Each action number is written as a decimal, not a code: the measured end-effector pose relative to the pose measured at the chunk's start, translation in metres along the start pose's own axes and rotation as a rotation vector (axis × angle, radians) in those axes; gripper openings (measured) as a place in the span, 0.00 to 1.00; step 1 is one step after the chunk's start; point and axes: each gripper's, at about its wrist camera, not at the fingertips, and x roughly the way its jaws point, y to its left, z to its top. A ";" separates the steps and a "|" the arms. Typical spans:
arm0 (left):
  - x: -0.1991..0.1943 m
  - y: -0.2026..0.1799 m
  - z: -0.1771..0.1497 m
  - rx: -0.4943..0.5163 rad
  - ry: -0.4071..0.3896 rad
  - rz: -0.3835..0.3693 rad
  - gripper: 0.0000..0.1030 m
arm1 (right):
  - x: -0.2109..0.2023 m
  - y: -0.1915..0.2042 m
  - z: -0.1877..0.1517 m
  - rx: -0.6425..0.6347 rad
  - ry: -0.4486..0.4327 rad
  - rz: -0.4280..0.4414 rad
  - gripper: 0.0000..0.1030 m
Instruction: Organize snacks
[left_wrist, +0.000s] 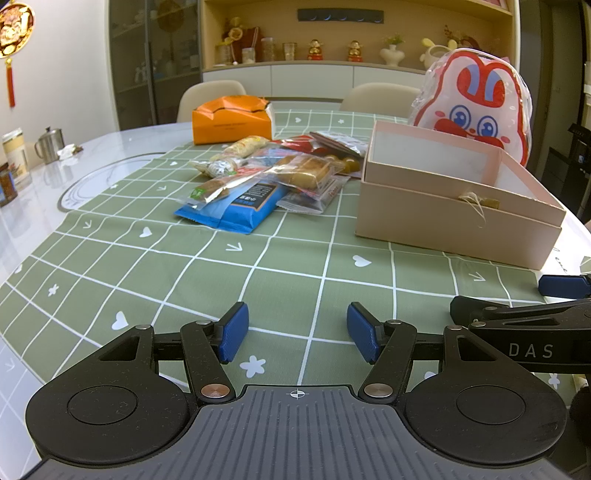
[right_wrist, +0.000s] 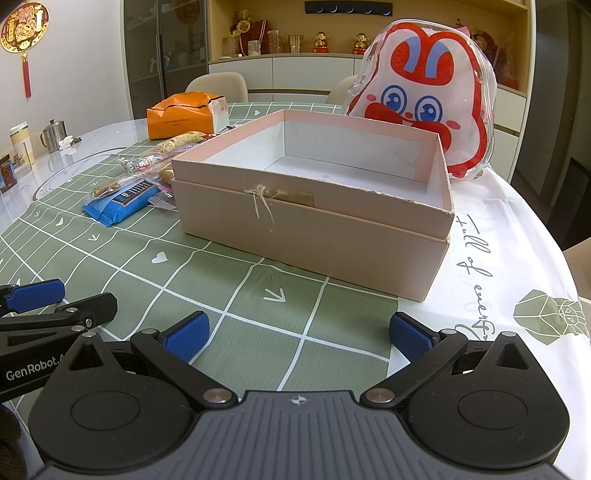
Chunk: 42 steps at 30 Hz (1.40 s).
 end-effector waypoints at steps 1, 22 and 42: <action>0.000 0.000 0.000 0.000 0.000 0.000 0.65 | 0.000 0.000 0.000 0.000 0.000 0.000 1.00; -0.001 0.002 0.002 -0.016 0.001 -0.018 0.63 | 0.001 -0.006 0.011 -0.036 0.107 0.049 1.00; 0.116 0.152 0.236 0.049 0.037 -0.238 0.60 | -0.014 0.046 0.221 0.077 0.074 0.188 0.84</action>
